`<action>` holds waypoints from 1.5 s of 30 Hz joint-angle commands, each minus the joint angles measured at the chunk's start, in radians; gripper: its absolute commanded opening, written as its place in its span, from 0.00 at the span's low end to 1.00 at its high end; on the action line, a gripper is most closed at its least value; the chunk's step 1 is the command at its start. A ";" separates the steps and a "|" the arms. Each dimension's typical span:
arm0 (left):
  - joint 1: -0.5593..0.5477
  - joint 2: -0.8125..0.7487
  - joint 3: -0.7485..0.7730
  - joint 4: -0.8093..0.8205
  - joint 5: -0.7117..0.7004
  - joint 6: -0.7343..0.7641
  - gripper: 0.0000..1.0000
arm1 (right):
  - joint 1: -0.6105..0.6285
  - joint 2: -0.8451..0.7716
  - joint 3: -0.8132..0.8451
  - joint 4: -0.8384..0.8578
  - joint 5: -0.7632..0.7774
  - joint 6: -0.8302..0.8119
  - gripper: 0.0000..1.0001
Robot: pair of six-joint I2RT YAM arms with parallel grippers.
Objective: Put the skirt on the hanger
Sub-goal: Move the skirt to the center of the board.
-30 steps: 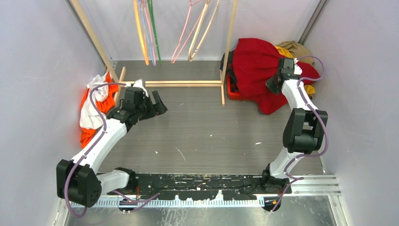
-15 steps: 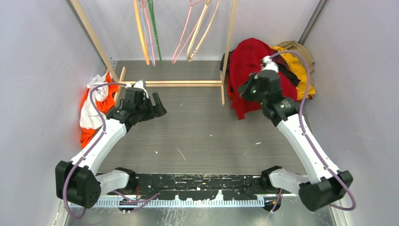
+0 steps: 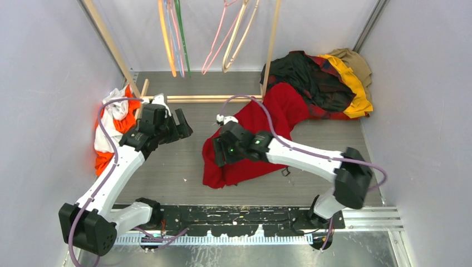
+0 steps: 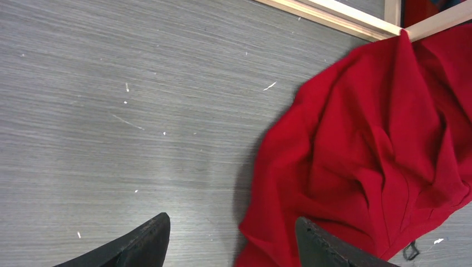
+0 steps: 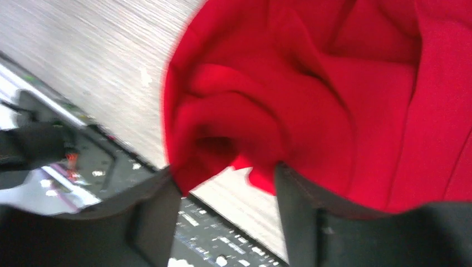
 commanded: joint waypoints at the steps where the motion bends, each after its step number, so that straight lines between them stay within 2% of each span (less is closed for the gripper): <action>1: -0.006 -0.056 0.016 -0.031 -0.035 -0.014 0.81 | -0.007 0.103 0.071 0.079 0.004 -0.024 0.74; 4: -0.019 -0.085 0.014 -0.065 -0.029 -0.018 0.80 | -0.015 0.047 0.046 0.018 0.093 -0.033 0.80; 6: -0.041 -0.104 0.023 -0.099 -0.035 -0.019 0.79 | -0.047 -0.034 -0.012 -0.018 0.145 -0.010 0.81; 9: -0.106 -0.139 0.052 -0.166 -0.073 -0.026 0.79 | -0.083 -0.187 -0.128 -0.080 0.280 0.047 0.82; 13: -0.206 -0.187 0.093 -0.236 -0.137 -0.045 0.79 | -0.146 -0.387 -0.305 -0.086 0.372 0.138 0.87; 17: -0.343 -0.190 0.127 -0.298 -0.178 -0.077 0.78 | -0.273 -0.529 -0.449 -0.091 0.338 0.201 0.91; 20: -0.481 -0.174 0.109 -0.289 -0.204 -0.140 0.77 | -0.350 -0.566 -0.516 -0.103 0.331 0.240 0.91; 24: -0.708 -0.071 0.102 -0.268 -0.323 -0.211 0.77 | -0.445 -0.582 -0.560 -0.072 0.282 0.254 0.91; 28: -0.849 0.032 0.110 -0.265 -0.389 -0.270 0.73 | -0.533 -0.622 -0.584 -0.041 0.204 0.234 0.91; 30: -0.914 0.050 0.088 -0.203 -0.412 -0.290 0.73 | -0.564 -0.634 -0.586 -0.042 0.198 0.216 0.91; 33: -0.937 0.115 0.055 -0.144 -0.405 -0.311 0.72 | -0.612 -0.624 -0.592 -0.031 0.170 0.187 0.89; 38: -0.933 0.245 0.047 -0.110 -0.474 -0.324 0.72 | -0.694 -0.568 -0.618 0.023 0.111 0.151 0.85; 45: -0.880 0.344 0.023 0.005 -0.451 -0.314 0.73 | -0.790 -0.471 -0.657 0.132 0.048 0.115 0.85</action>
